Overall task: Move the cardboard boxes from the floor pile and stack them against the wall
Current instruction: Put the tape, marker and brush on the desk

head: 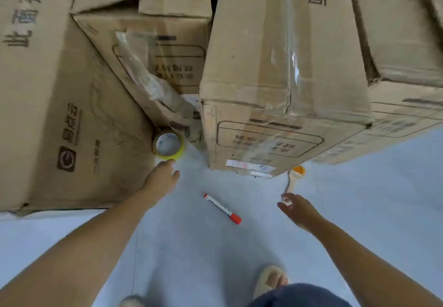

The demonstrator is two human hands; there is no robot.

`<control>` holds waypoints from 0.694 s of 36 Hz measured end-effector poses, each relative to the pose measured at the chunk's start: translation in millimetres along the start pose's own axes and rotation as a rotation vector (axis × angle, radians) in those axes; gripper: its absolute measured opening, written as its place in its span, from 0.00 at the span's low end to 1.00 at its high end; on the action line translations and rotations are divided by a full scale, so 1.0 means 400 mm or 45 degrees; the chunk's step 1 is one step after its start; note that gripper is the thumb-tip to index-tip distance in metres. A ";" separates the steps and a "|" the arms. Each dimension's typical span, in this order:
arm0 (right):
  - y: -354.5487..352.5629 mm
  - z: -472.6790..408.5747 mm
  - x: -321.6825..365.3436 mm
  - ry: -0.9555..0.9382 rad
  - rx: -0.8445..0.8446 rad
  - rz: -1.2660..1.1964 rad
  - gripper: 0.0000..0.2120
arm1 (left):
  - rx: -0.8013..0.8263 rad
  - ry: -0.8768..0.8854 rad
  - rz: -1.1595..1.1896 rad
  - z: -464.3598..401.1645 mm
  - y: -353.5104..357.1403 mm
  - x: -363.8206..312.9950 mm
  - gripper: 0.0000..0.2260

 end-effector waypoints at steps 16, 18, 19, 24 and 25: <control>0.116 -0.169 -0.065 0.092 -0.069 0.301 0.26 | -0.032 0.077 -0.705 -0.171 0.136 0.080 0.22; 0.114 -0.180 -0.063 0.117 -0.149 0.245 0.22 | 0.058 0.065 -0.795 -0.146 0.148 0.089 0.17; 0.112 -0.186 -0.060 0.145 -0.200 0.215 0.20 | 0.090 0.070 -0.829 -0.134 0.158 0.093 0.16; 0.114 -0.222 -0.052 0.312 -0.440 0.063 0.14 | 0.101 0.131 -0.919 -0.097 0.192 0.131 0.17; 0.115 -0.230 -0.051 0.366 -0.474 -0.003 0.15 | 0.107 0.156 -0.929 -0.092 0.190 0.133 0.17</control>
Point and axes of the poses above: each hand's wrist, its own z-axis away from the middle knuckle, its own y-axis out of the palm, x = y × z, the point moved 1 cm from there along -z, towards the middle knuckle, and after that the axes turned 3 degrees about -x, right-handed, at the moved point
